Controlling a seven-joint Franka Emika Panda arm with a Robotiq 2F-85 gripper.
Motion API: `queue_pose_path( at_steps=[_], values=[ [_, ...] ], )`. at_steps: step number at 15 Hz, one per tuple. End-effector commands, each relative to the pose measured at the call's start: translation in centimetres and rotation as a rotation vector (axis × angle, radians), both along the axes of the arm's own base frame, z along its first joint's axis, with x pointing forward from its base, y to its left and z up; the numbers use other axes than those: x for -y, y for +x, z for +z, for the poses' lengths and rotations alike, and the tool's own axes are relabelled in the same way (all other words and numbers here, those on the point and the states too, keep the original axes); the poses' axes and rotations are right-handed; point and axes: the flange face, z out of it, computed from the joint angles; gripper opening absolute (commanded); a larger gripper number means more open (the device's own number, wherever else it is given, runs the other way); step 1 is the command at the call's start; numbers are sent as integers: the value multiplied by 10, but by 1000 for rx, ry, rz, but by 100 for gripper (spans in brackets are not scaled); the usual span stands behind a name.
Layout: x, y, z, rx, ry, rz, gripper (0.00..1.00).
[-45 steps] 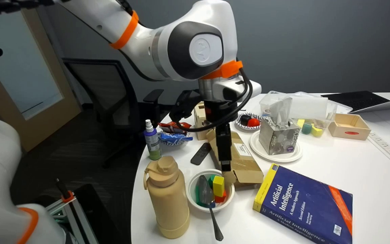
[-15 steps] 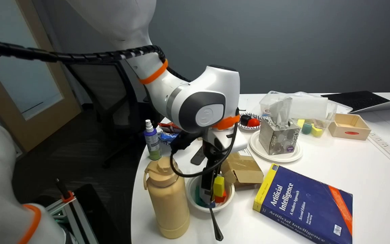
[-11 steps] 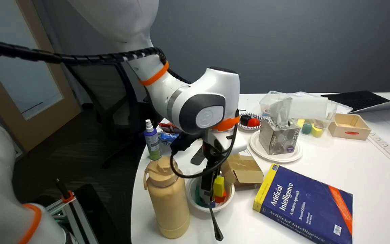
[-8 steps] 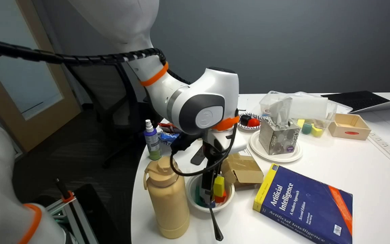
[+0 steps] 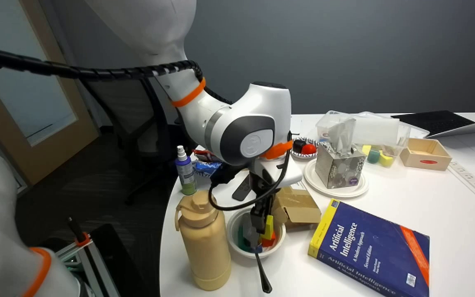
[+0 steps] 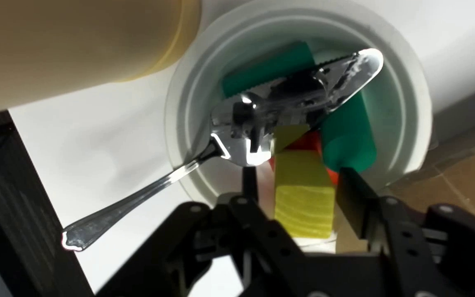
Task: Remove the yellow block from the white plate and put it inside the shape sorter through the square opening
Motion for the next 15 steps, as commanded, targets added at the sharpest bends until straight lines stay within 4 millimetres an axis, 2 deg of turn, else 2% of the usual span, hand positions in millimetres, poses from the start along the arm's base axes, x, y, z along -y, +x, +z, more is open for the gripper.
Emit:
queue_pose_path(
  at_steps=[1,3,5,7,11,15],
  values=[
    [3,3,-2,23,-29,-16,24],
    [5,4,-2,26,-40,-18,23],
    [5,4,-2,25,-52,-10,8],
    [1,5,6,31,-72,14,8],
    [-12,11,47,57,-125,102,8],
    [-40,18,106,77,-179,214,8]
  ],
)
